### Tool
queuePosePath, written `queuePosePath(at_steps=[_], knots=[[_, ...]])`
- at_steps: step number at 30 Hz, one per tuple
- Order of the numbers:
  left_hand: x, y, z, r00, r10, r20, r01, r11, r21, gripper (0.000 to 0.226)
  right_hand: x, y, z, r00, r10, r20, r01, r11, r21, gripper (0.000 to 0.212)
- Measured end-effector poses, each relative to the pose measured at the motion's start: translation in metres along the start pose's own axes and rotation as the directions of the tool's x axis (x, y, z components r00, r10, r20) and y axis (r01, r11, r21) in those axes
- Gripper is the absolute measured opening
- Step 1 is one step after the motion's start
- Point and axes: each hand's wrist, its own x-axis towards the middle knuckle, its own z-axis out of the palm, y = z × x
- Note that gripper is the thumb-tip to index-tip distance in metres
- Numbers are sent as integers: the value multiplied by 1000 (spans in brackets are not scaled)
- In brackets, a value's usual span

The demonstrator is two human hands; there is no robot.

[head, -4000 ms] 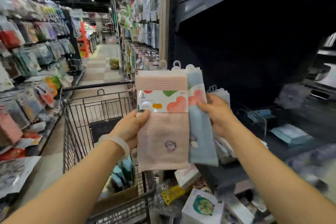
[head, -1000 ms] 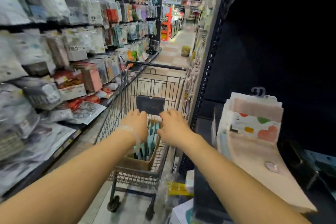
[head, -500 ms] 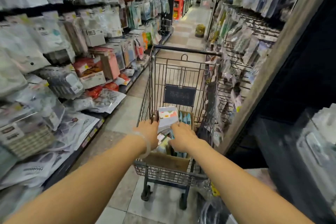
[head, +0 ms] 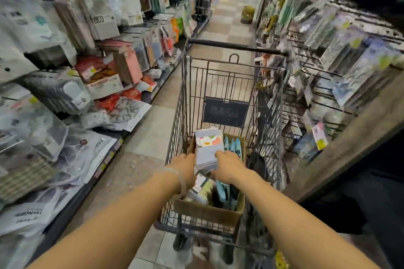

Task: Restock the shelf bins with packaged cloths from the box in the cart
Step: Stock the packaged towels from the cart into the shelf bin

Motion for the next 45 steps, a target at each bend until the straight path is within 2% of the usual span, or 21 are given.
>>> queuePosePath(at_steps=[6, 9, 12, 14, 20, 22, 26, 28, 30, 32, 37, 40, 42, 43, 45], knots=[[105, -2, -13, 989, -58, 135, 68, 995, -75, 43, 104, 35, -15, 995, 55, 79, -62, 994, 90, 48], [161, -3, -9, 981, -76, 180, 102, 985, -137, 34, 151, 59, -15, 987, 91, 130, -108, 985, 133, 53], [193, -3, -2, 978, -52, 204, 82, 987, -141, 22, 184, 78, -7, 981, 134, 143, -156, 974, 162, 47], [215, -2, 4, 966, -29, 258, 69, 986, -149, 14, 210, 89, 2, 971, 167, 170, -197, 965, 176, 50], [264, -12, 31, 930, -99, 354, 169, 970, -173, 30, 280, 111, 58, 946, 201, 253, -263, 934, 241, 56], [278, -18, 41, 922, -130, 365, 223, 949, -225, 32, 313, 129, 94, 943, 208, 259, -277, 922, 271, 64], [301, -27, 57, 908, -192, 372, 306, 911, -276, 34, 334, 125, 108, 941, 259, 217, -323, 879, 350, 69], [306, -29, 65, 897, -225, 380, 346, 892, -289, 34, 334, 115, 98, 928, 290, 236, -366, 832, 417, 65], [307, -30, 69, 883, -250, 397, 387, 866, -316, 34, 330, 108, 86, 909, 340, 240, -416, 759, 501, 41], [308, -32, 72, 865, -278, 417, 446, 806, -389, 33, 326, 105, 74, 878, 390, 277, -477, 666, 574, 18], [308, -37, 73, 862, -308, 403, 505, 604, -617, 39, 314, 103, 54, 920, 274, 280, -388, 550, 739, 13], [312, -36, 61, 860, -333, 386, 500, 406, -765, 20, 300, 102, 38, 928, 143, 344, -372, 318, 872, 10], [315, -35, 54, 843, -341, 415, 509, 261, -820, 34, 294, 104, 34, 924, 86, 374, -382, 129, 915, 7], [317, -37, 58, 837, -344, 426, 509, 201, -837, 39, 294, 105, 34, 922, 72, 381, -386, 76, 920, 8], [320, -43, 70, 819, -358, 448, 515, 114, -850, 27, 294, 106, 35, 918, 82, 387, -392, 61, 918, 3]])
